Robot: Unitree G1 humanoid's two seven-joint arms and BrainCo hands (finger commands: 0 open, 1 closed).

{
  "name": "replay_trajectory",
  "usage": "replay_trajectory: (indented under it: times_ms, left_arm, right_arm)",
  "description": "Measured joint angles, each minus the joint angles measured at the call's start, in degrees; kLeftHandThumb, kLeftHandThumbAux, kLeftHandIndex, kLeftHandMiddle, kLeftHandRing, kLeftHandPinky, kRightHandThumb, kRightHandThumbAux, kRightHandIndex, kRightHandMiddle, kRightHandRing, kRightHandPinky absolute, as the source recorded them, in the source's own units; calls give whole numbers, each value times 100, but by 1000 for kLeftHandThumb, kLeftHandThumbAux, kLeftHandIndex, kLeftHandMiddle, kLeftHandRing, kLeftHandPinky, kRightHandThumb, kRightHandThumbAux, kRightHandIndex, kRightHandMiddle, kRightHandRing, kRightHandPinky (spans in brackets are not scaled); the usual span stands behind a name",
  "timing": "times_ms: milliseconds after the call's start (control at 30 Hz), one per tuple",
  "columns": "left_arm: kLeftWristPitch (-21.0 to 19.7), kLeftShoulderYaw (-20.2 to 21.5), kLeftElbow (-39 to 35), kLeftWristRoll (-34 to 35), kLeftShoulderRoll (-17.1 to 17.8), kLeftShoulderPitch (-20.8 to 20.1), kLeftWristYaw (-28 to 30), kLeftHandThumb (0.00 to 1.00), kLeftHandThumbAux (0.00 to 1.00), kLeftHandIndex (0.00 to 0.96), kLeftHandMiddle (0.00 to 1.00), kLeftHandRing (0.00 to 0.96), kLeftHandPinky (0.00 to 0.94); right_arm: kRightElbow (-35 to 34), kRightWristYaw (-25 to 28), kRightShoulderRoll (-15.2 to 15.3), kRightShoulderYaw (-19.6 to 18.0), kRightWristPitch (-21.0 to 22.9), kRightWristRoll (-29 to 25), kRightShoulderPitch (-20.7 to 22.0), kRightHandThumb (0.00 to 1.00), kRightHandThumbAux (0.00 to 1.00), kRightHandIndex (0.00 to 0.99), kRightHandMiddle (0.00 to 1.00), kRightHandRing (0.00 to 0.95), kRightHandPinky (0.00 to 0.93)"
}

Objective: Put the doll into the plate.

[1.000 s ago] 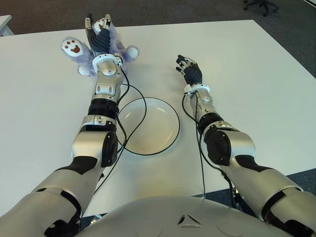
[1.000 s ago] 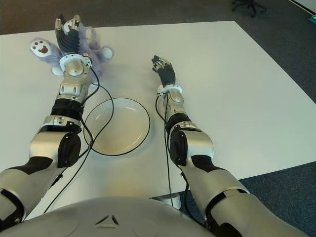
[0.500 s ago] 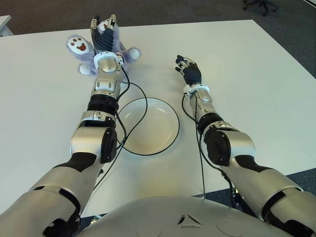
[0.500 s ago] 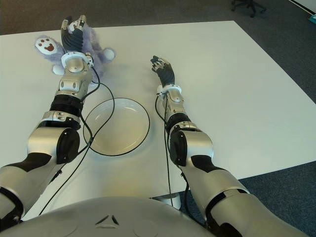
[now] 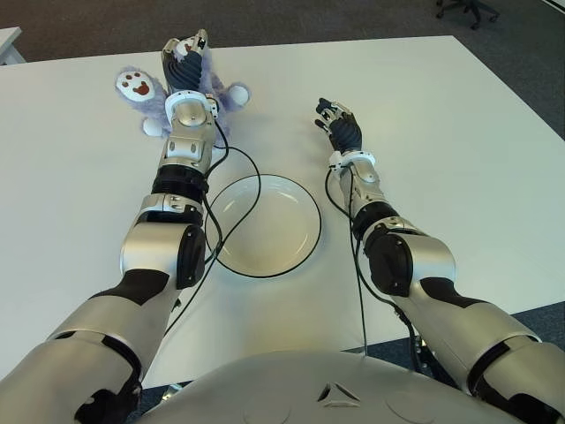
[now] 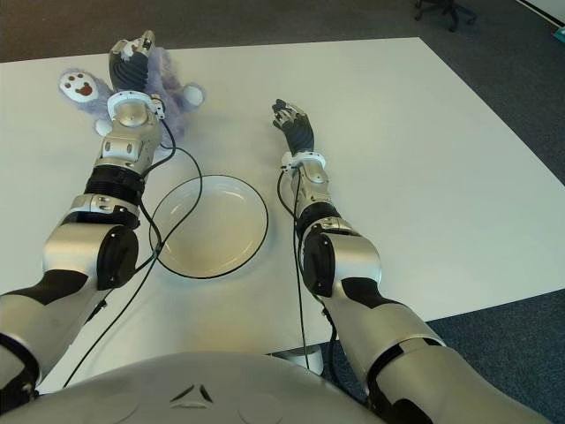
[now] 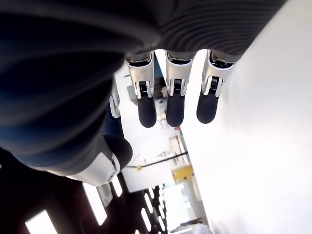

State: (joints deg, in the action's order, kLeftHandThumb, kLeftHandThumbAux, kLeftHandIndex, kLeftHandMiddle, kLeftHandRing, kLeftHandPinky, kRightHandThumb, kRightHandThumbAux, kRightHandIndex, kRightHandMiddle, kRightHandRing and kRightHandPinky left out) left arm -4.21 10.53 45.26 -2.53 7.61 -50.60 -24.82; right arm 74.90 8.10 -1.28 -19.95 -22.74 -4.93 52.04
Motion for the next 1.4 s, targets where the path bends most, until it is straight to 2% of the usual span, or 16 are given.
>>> replay_trajectory:
  times_ms: [300, 333, 433, 467, 767, 900, 933, 1033, 1133, 1167, 1400]
  left_arm:
    - [-208, -112, 30, -82, 80, -25, 77, 253, 442, 251, 207, 180, 187]
    - [-231, -142, 33, -90, 94, -25, 85, 261, 434, 260, 258, 233, 233]
    - [-266, -244, 49, -152, 142, -25, 114, 267, 427, 269, 288, 264, 262]
    - [-266, -270, 56, -174, 161, -25, 126, 282, 408, 275, 327, 304, 296]
    - [-181, -475, 148, -345, 277, -12, 198, 340, 335, 285, 379, 353, 318]
    - [-73, -603, 237, -502, 319, -5, 198, 382, 294, 249, 366, 335, 282]
    - [-40, -648, 282, -544, 337, -8, 198, 404, 275, 196, 359, 328, 279]
    - [70, -730, 501, -637, 398, -48, 198, 421, 262, 163, 345, 313, 260]
    - [140, -777, 711, -715, 466, -108, 198, 442, 251, 126, 283, 251, 192]
    - [145, -814, 777, -756, 493, -133, 198, 457, 248, 102, 243, 206, 137]
    - [138, -1011, 1030, -974, 620, -267, 198, 483, 243, 59, 174, 135, 69]
  right_arm:
    - [-4, 8, -12, -32, 27, 3, 5, 703, 730, 401, 152, 125, 160]
    - [-4, 8, -12, -33, 31, 3, 6, 703, 730, 401, 152, 126, 160]
    - [-5, 8, -12, -34, 35, 3, 7, 703, 730, 400, 152, 126, 159]
    - [-6, 8, -12, -35, 35, 3, 7, 703, 730, 400, 151, 125, 159]
    - [-6, -1, -19, -28, 35, 20, 8, 702, 731, 400, 149, 123, 152]
    - [-5, -3, -20, -21, 35, 29, 8, 703, 730, 400, 151, 125, 164]
    - [-5, -4, -20, -19, 35, 31, 8, 703, 730, 401, 152, 126, 165]
    - [-5, -10, -22, -6, 35, 35, 9, 703, 730, 400, 153, 126, 166]
    - [-6, -29, -22, 20, 35, 48, 9, 702, 731, 400, 153, 126, 165]
    - [-6, -41, -21, 36, 35, 55, 8, 703, 731, 400, 154, 128, 169]
    - [-7, -127, -14, 101, 34, 116, 10, 704, 732, 400, 155, 129, 175]
